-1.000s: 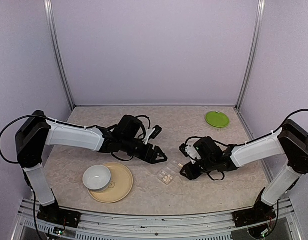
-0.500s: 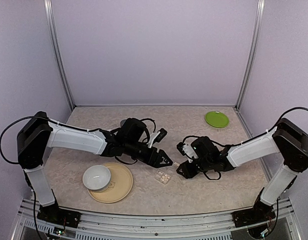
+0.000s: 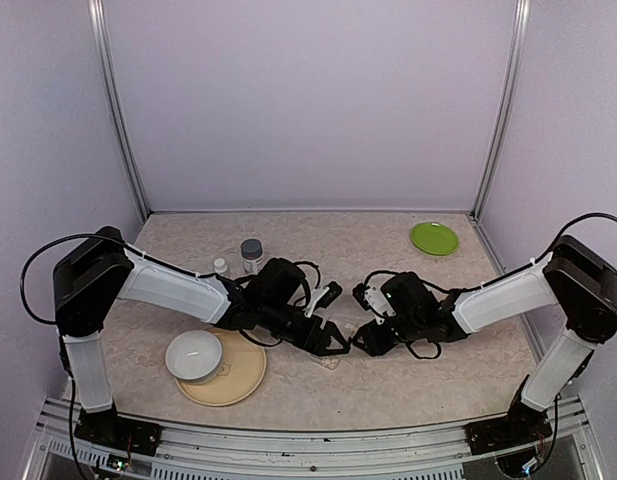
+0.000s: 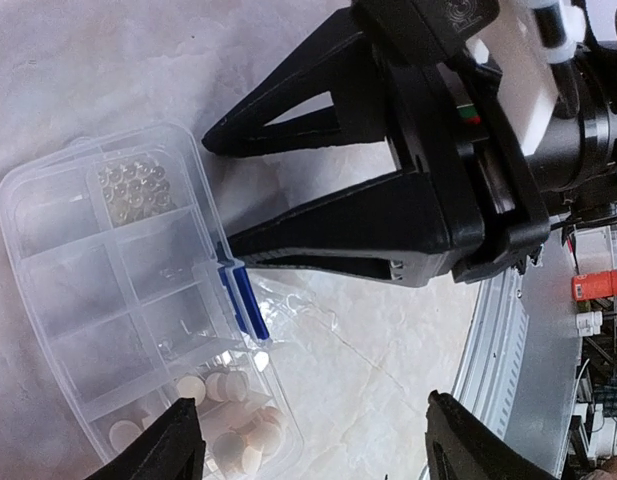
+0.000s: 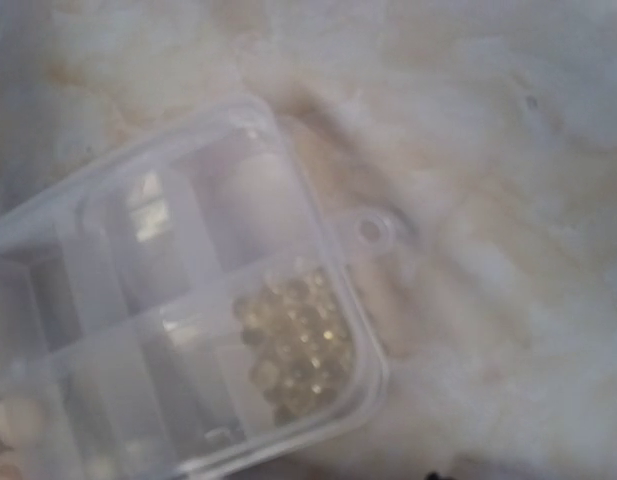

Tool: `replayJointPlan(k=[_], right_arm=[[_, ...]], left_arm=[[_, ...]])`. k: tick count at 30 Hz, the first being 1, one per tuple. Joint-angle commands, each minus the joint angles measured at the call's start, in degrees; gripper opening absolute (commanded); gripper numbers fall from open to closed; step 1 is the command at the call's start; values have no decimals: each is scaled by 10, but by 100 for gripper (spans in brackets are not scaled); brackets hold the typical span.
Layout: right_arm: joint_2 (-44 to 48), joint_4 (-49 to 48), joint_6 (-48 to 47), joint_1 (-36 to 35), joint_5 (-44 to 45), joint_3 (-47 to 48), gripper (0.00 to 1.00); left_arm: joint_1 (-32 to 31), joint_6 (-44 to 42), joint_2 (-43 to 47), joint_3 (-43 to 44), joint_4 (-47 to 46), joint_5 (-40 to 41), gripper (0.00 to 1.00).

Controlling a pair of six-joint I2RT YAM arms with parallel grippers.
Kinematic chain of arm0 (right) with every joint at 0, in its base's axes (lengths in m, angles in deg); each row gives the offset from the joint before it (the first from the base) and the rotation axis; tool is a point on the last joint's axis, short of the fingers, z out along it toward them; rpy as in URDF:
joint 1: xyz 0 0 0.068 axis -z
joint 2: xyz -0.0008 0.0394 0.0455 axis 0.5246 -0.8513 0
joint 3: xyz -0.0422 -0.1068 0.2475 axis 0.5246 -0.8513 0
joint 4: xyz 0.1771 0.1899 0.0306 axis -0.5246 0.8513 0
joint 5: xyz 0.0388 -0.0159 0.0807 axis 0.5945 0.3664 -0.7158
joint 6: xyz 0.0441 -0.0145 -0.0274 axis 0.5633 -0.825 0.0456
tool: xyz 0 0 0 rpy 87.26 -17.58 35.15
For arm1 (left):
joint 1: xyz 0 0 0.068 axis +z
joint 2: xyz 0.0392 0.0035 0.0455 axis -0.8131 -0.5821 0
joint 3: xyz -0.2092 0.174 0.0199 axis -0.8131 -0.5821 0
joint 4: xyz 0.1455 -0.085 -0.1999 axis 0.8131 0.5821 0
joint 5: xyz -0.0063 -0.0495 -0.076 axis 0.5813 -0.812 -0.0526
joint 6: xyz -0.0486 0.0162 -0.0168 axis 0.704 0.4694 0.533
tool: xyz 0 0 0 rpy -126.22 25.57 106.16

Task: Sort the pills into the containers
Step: Close the lid of the pill container.

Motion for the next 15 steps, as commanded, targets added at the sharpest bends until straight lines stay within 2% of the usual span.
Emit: replayJointPlan(k=[1, 15], right_arm=[[-5, 19, 4, -6, 5, 4, 50], [42, 7, 4, -4, -23, -17, 51]], left_arm=[[-3, 12, -17, -12, -17, -2, 74], [-2, 13, -31, -5, -2, 16, 75]])
